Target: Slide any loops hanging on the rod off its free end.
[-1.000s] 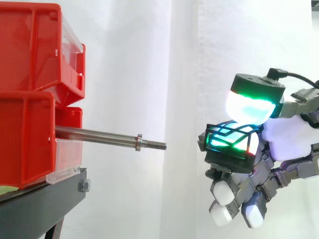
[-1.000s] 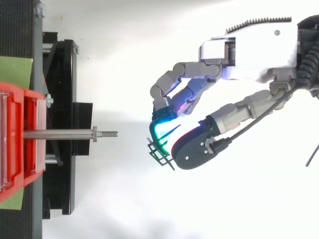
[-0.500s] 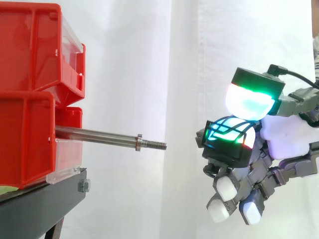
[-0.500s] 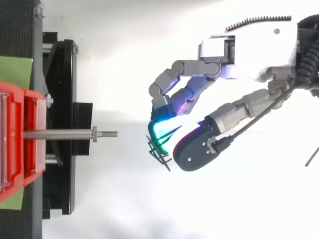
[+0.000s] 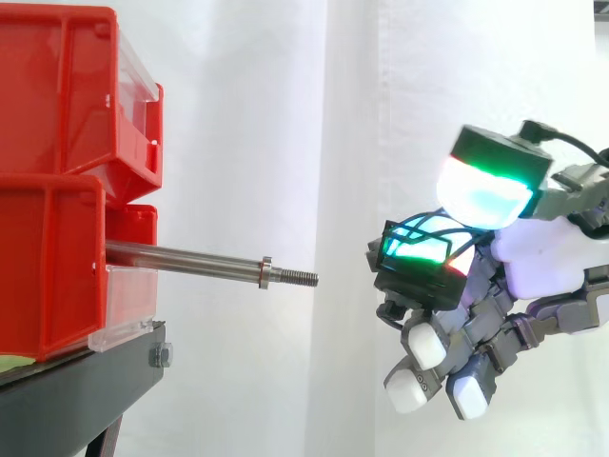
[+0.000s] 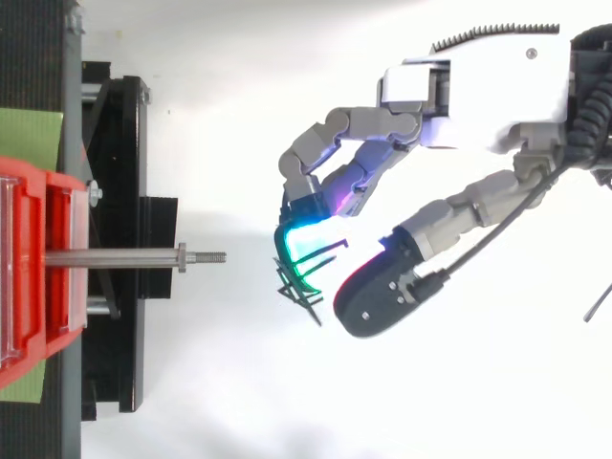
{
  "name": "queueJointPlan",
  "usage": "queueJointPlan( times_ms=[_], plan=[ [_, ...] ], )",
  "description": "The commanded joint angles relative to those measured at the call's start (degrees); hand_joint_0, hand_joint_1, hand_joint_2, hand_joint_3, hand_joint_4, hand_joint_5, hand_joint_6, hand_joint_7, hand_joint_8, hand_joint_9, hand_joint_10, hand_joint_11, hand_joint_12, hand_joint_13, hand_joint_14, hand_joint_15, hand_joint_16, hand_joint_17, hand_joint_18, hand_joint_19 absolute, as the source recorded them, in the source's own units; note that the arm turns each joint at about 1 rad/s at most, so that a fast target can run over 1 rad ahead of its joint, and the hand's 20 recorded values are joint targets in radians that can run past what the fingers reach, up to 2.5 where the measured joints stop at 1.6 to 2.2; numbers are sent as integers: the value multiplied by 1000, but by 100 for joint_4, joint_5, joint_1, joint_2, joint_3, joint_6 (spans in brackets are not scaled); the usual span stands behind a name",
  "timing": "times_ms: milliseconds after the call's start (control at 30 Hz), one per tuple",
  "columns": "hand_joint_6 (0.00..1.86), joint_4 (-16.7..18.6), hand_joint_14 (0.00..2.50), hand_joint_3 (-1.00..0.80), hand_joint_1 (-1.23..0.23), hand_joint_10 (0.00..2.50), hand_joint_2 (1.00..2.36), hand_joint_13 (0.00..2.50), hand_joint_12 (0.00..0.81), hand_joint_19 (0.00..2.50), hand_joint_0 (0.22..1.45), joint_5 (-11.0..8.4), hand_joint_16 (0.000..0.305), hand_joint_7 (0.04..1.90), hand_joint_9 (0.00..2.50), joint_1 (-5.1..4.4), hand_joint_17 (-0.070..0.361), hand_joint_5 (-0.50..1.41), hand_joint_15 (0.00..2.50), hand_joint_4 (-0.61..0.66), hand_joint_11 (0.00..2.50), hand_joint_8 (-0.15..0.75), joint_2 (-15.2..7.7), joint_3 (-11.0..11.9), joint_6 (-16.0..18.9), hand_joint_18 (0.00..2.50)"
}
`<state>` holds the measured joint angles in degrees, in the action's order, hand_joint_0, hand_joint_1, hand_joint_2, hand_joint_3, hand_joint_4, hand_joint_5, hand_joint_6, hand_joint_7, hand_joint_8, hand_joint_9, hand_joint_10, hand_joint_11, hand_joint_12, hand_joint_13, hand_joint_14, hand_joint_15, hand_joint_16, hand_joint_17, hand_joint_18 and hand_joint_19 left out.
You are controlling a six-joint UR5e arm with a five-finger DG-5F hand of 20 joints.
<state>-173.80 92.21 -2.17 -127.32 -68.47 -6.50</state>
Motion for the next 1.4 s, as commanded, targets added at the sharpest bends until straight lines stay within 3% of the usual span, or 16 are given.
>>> queueJointPlan(
  times_ms=[0, 233, 400, 567, 633, 733, 967, 1233, 1300, 1367],
  plan=[
    [830, 4, 1, -500, -796, 14, 1000, 637, 329, 339, 663, -1, 49, 1125, 872, -2, 109, -194, 40, 193, 434, 308, -4, 0, 9, 730],
    [821, 4, 1, -500, -621, 13, 1000, 646, 319, 379, 617, -1, 47, 1188, 926, -11, 107, -162, 47, 142, 410, 308, 5, 0, 9, 715],
    [741, 4, 2, -367, -457, 12, 1012, 639, 311, 395, 629, -1, 47, 1209, 908, -11, 105, -128, 59, 152, 310, 299, -4, 0, 9, 675],
    [630, 4, 2, -238, -490, 10, 1020, 627, 312, 390, 640, 8, 46, 1351, 893, -11, 104, -105, 59, 181, 305, 306, -4, 0, 9, 666],
    [640, 13, 1, -197, -531, 13, 1023, 629, 316, 382, 642, 8, 46, 1306, 863, -11, 104, -126, 62, 190, 339, 310, -4, 0, 9, 668],
    [706, 31, 2, -167, -721, 13, 1023, 617, 321, 368, 640, -1, 47, 1214, 830, -2, 105, -174, 52, 200, 399, 310, -4, 0, 9, 681],
    [847, 57, 2, -463, -784, 15, 1003, 636, 325, 350, 668, 8, 48, 1101, 878, -11, 107, -205, 49, 205, 495, 317, -4, 0, 9, 704],
    [829, 66, 1, -500, -604, 16, 1000, 653, 310, 382, 615, -1, 46, 1202, 953, -2, 104, -161, 61, 150, 467, 309, -4, 0, 9, 712],
    [798, 66, 1, -500, -468, 13, 1000, 654, 305, 398, 611, -1, 45, 1169, 962, -11, 102, -143, 61, 134, 401, 300, -4, 0, 9, 696],
    [776, 66, 1, -500, -419, 14, 1000, 654, 302, 399, 612, -1, 46, 1185, 946, -2, 103, -134, 67, 137, 374, 299, -4, 0, 9, 693]
  ],
)
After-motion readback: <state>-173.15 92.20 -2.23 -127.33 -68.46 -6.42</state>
